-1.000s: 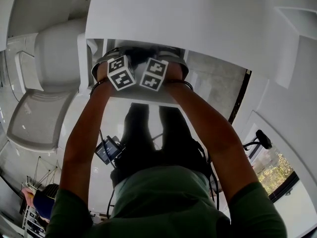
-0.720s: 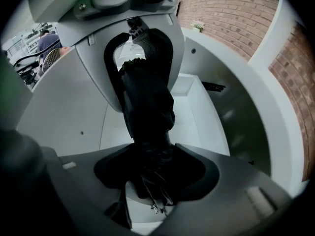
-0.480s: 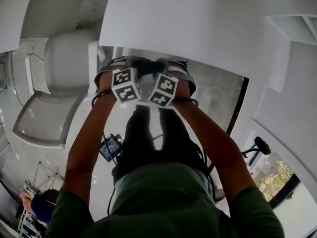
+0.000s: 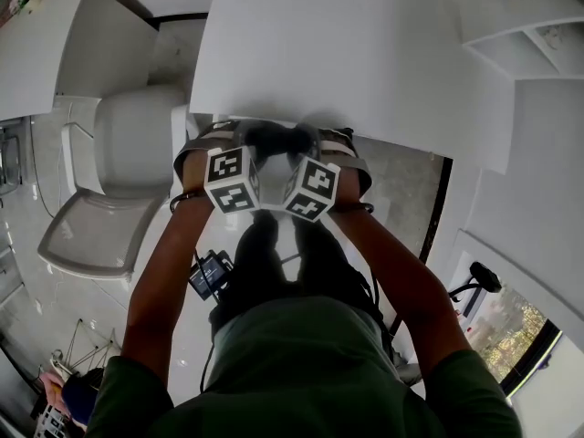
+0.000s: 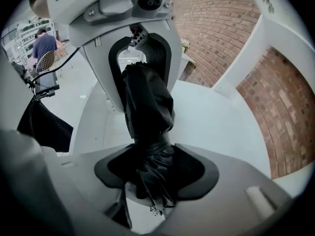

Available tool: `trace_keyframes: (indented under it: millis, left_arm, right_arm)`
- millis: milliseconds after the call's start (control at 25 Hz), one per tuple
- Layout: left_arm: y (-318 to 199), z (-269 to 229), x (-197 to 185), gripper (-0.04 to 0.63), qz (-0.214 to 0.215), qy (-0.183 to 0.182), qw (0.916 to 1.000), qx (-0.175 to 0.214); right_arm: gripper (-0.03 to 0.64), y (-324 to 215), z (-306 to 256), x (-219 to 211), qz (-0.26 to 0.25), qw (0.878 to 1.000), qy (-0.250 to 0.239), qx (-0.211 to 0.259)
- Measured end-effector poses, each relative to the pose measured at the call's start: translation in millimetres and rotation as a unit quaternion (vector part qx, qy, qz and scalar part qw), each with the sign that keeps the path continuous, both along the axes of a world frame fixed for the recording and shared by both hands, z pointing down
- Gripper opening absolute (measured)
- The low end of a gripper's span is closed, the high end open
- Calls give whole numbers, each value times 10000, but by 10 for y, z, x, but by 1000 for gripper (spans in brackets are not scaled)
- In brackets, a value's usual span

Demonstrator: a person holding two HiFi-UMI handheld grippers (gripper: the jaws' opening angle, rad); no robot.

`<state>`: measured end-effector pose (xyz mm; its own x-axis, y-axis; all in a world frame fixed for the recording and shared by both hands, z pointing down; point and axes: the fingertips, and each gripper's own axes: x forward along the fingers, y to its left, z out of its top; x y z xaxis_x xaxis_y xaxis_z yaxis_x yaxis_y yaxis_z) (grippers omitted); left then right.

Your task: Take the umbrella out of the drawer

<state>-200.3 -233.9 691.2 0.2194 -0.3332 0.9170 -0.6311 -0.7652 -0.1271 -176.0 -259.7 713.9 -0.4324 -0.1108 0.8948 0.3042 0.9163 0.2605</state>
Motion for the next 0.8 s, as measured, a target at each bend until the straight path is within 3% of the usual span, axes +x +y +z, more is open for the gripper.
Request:
trace_keyframes:
  millis: [440,800]
  left_arm:
    - [-486,-691,215,230,278,-275,9981,477]
    - [-1009,-968,406,230,358,-341,9960,751]
  right_arm:
    - [242,-502,-723,206,234,9984,-341,387]
    - [242,-1040,-1016,388,290,9960,-519,671]
